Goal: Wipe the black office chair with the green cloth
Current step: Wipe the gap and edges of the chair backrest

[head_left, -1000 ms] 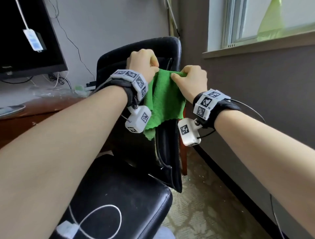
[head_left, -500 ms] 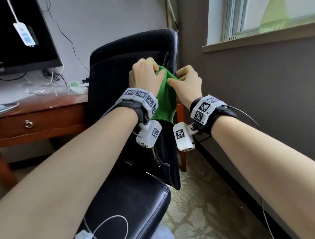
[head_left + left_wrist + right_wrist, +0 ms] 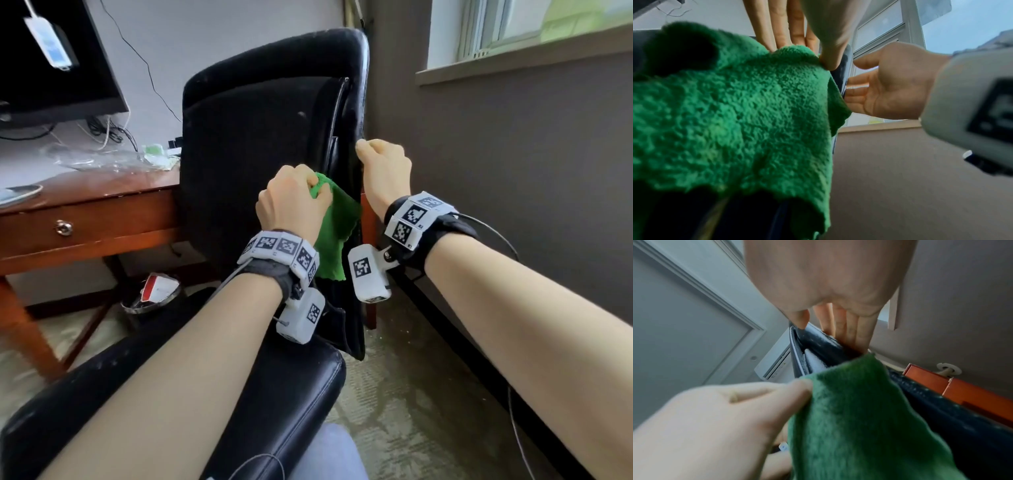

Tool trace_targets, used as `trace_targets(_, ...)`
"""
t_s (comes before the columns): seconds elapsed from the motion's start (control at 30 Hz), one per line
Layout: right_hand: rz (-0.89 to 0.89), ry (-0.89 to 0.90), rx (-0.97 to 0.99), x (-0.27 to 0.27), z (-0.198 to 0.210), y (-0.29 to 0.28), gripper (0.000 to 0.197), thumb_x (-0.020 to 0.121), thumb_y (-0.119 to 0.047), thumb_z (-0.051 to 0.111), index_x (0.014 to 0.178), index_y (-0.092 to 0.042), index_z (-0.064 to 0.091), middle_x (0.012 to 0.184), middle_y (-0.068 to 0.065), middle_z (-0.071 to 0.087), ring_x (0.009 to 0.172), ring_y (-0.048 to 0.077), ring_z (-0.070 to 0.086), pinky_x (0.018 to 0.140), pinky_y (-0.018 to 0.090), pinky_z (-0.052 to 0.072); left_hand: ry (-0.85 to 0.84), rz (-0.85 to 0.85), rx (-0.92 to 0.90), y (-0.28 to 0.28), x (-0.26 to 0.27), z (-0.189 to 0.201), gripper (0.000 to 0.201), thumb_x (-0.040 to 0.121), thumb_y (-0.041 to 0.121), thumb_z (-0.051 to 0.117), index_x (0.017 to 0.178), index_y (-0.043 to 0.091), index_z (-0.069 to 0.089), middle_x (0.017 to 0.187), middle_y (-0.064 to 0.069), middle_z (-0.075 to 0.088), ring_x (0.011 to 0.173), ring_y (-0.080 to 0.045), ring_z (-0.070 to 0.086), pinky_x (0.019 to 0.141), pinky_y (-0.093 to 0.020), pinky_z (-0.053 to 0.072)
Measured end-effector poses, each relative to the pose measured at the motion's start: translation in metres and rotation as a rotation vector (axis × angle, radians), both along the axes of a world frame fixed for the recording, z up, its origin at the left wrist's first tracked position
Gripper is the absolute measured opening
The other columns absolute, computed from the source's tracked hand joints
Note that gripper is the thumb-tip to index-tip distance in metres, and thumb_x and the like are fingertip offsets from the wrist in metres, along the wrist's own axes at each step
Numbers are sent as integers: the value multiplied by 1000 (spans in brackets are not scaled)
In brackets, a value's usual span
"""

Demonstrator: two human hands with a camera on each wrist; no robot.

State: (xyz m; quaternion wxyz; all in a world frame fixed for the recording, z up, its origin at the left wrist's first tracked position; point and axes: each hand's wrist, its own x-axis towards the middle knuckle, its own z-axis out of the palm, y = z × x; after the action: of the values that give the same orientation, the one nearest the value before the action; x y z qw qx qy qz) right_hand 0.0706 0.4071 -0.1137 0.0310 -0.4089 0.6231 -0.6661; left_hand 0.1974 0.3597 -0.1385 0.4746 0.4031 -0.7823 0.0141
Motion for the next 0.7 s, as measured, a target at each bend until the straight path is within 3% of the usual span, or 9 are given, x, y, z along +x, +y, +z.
trace_targets(0.1,7,-1,-1,-1,-5,4,30,92,-25,50,81,-1,64,72,-1,53,76,15,46,73,33,37,15,-1,12,2,2,-4,18,89,41,64,94,25,70,101,5,64,89,-23,63,73,-31,43)
trace_targets(0.2,10,-20,12,2,-5,8,25,92,-25,53,106,-16,72,99,-2,66,101,15,56,90,27,41,34,24,29,3,-2,7,18,89,41,62,93,26,71,99,6,66,89,-22,64,71,-30,43)
trace_targets(0.27,5,-23,25,3,-5,8,32,92,-26,55,120,-17,67,114,1,66,109,14,55,93,24,40,52,23,42,4,-4,10,18,89,41,62,94,26,71,98,6,66,89,-22,64,72,-32,47)
trace_targets(0.4,-25,-16,32,4,-7,8,33,91,-29,57,121,-18,66,106,-3,63,100,12,55,87,22,40,100,17,31,11,-1,-7,17,90,41,63,95,26,70,99,6,65,87,-20,63,69,-31,42)
trace_targets(0.57,-37,4,26,4,-17,15,32,91,-26,55,122,-19,65,100,-8,59,99,9,51,87,19,36,175,-9,103,26,21,-75,15,87,38,69,91,24,70,93,7,65,81,-19,63,69,-28,40)
trace_targets(0.7,-59,87,123,14,-47,18,33,95,-27,47,126,-22,56,97,-3,61,90,16,53,80,24,35,180,8,143,22,20,-67,12,87,38,67,84,28,73,89,8,68,81,-19,64,69,-30,46)
